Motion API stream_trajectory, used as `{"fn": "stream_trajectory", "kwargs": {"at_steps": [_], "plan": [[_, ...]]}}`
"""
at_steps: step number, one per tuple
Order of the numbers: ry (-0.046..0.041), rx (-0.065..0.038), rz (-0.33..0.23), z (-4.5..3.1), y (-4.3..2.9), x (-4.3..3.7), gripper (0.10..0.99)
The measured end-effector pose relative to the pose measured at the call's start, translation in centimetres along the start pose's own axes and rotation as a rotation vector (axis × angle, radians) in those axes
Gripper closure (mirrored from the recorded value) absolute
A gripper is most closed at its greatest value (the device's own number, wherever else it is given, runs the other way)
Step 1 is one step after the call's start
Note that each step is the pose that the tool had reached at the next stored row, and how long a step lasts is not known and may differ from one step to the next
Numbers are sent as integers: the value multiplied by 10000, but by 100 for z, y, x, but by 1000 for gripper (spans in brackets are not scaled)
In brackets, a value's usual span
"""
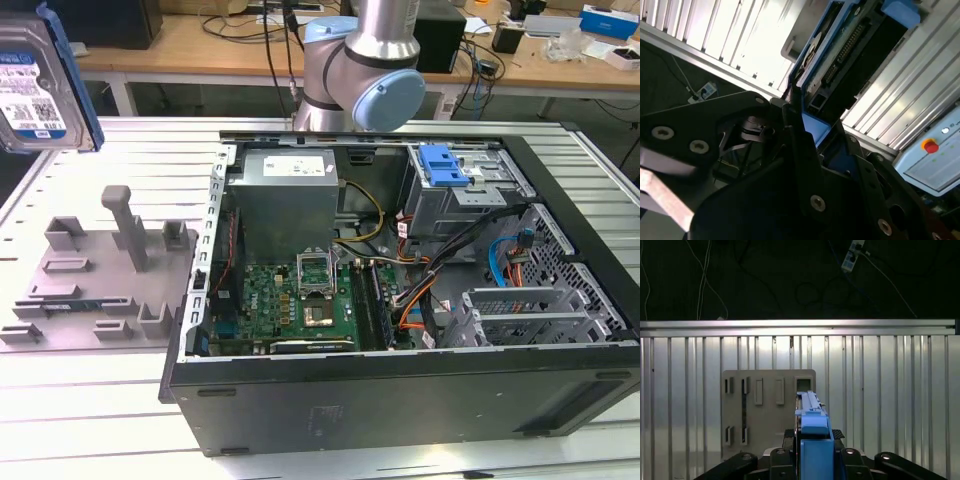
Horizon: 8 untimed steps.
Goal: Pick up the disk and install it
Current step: 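Pick up the disk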
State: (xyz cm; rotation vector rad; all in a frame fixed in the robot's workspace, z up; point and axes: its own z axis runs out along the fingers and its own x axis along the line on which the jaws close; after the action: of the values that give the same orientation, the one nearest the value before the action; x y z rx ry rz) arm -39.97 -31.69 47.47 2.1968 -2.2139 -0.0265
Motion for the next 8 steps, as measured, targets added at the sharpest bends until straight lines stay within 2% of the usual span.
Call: {"fn": "stream_trajectory", "kwargs": {"at_steps": [1,8], "plan": [[0,1,-1,-43,-1,3,722],[0,0,0,-48,-1,13,722]]}}
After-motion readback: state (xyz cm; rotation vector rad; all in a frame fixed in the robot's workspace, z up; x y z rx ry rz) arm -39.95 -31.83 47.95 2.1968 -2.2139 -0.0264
